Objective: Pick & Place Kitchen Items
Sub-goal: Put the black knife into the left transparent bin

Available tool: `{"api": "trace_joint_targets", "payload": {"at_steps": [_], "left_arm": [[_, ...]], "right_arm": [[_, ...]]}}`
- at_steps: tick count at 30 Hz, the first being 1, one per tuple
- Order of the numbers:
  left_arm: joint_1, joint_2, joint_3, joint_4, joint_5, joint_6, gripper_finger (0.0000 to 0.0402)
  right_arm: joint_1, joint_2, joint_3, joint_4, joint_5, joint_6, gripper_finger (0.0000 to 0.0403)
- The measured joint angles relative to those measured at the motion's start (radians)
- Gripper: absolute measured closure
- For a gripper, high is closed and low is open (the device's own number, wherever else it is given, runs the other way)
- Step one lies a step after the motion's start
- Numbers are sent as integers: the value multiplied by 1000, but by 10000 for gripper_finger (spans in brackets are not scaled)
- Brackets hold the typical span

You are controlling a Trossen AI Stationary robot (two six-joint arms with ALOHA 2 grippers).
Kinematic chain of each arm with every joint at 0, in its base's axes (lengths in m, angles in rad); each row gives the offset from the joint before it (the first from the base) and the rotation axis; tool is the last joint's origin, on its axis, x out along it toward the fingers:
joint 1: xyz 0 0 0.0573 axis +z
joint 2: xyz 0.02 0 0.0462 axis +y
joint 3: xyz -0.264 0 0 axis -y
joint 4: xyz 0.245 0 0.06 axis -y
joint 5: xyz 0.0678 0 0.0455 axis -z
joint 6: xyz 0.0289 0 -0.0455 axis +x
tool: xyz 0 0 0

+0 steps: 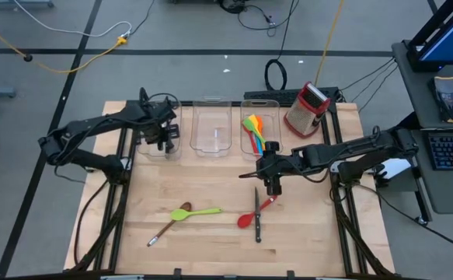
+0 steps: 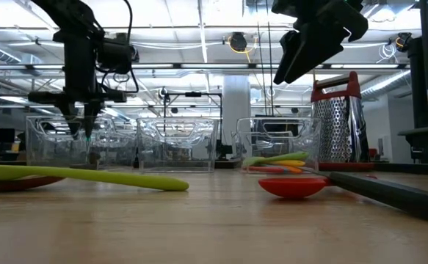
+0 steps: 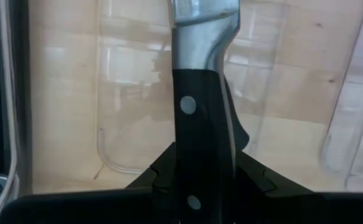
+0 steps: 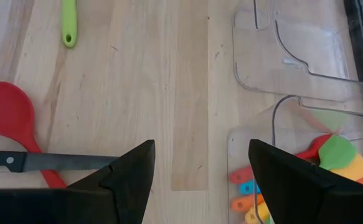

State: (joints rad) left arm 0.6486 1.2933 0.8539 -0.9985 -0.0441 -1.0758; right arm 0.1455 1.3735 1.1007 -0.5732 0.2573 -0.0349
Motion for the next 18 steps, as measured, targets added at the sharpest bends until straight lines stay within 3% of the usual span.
{"api": "trace_joint_targets", "payload": {"at_steps": [18], "left_arm": [[32,126,0,6,17,-2,318]], "right_arm": [[0,0,0,0,1,-3,151]]}}
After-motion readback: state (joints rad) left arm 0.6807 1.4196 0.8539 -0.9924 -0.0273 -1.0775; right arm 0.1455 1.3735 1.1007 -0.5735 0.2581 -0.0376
